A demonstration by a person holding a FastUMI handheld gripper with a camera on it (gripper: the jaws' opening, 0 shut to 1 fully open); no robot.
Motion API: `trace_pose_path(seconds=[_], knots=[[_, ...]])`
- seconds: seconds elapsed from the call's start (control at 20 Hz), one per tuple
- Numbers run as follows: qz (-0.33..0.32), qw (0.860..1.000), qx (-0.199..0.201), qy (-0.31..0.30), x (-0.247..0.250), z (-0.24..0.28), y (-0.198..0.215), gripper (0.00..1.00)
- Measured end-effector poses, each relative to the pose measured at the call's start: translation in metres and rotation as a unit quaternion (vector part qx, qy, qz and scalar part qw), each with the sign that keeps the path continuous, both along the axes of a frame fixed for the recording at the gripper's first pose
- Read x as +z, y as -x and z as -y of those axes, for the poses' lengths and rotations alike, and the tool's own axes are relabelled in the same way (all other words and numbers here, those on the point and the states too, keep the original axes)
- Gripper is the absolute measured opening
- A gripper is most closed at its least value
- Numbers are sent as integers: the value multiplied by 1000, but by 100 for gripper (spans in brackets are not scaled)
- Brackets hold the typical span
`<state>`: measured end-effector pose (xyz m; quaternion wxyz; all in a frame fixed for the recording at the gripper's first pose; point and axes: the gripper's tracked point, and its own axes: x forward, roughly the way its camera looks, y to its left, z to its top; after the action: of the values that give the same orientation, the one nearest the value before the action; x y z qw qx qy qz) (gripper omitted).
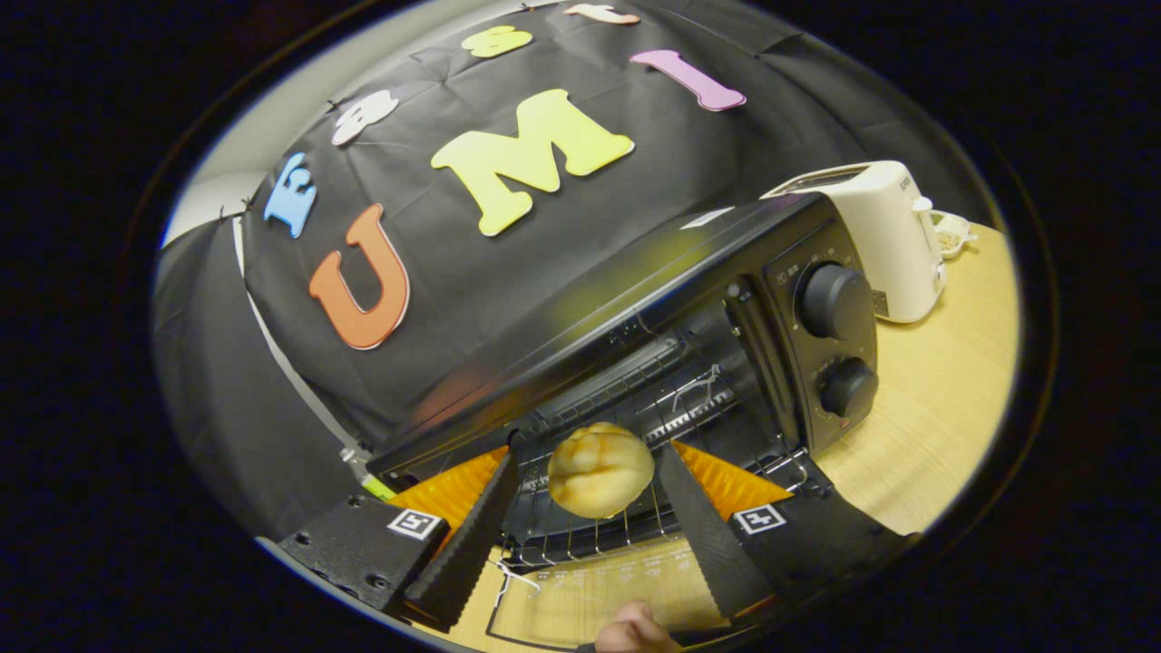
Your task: Open the toaster oven, put the food inside, and close the toaster oven door.
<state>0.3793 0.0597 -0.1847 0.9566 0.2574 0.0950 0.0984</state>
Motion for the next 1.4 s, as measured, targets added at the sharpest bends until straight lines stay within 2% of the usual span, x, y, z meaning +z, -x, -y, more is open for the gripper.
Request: trace_pose_path(seconds=[0.3, 0.55, 0.65, 0.9, 1.05, 1.4], knots=[[21, 999, 21, 36, 13, -1, 58, 100], [35, 994, -8, 104, 13, 12, 97, 100], [23, 988, -16, 150, 4, 15, 108, 100], [4, 964, -23, 266, -20, 17, 128, 100], [-11, 959, -14, 282, -34, 7, 136, 100], [-77, 960, 28, 267, -86, -18, 150, 100]])
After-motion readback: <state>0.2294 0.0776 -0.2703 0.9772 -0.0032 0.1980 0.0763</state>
